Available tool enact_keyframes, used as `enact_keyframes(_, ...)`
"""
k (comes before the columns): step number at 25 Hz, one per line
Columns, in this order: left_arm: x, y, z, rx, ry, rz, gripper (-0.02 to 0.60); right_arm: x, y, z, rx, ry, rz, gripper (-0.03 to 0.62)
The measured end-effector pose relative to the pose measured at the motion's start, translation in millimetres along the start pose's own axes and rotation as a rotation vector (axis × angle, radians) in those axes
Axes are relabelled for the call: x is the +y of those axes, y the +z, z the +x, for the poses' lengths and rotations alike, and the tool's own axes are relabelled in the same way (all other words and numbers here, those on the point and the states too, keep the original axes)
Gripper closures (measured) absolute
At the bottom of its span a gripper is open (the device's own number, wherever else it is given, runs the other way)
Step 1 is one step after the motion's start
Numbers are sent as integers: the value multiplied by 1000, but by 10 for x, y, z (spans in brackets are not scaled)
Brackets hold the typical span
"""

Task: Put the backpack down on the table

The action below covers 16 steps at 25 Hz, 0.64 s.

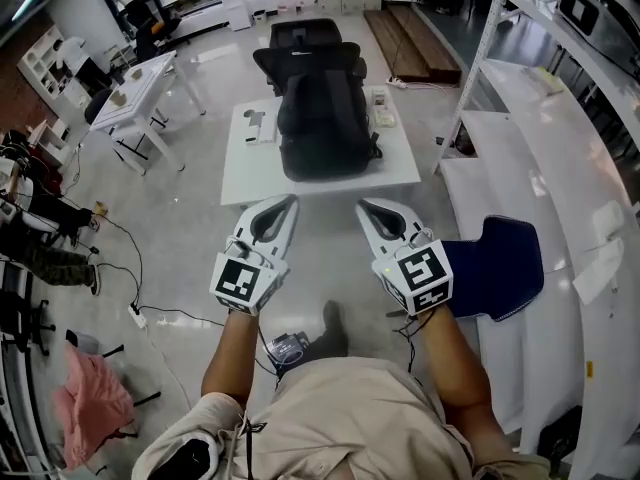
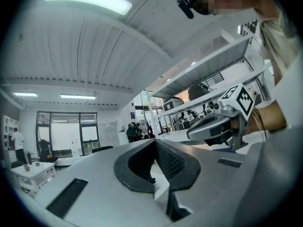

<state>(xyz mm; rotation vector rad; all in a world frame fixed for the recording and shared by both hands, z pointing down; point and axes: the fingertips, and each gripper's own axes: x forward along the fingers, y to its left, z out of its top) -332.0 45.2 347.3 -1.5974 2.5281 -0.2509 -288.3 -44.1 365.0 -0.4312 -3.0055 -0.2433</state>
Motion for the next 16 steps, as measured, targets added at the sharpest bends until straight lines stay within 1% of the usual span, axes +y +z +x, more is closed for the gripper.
enact_keyframes(2, -200, 65, -130, 1, -6, 9, 568, 109, -9, -196, 7, 6, -4, 569)
enact_keyframes(6, -486, 180, -371, -1, -7, -9, 568, 301, 6, -516, 13, 14, -3, 569)
enact_keyframes(11, -730, 282, -576, -8, -8, 0, 568, 453, 26, -821, 11, 14, -9, 569)
enact_keyframes(16, -917, 275, -730, 3, 2, -19, 568, 517, -18, -1059, 20, 13, 0, 569)
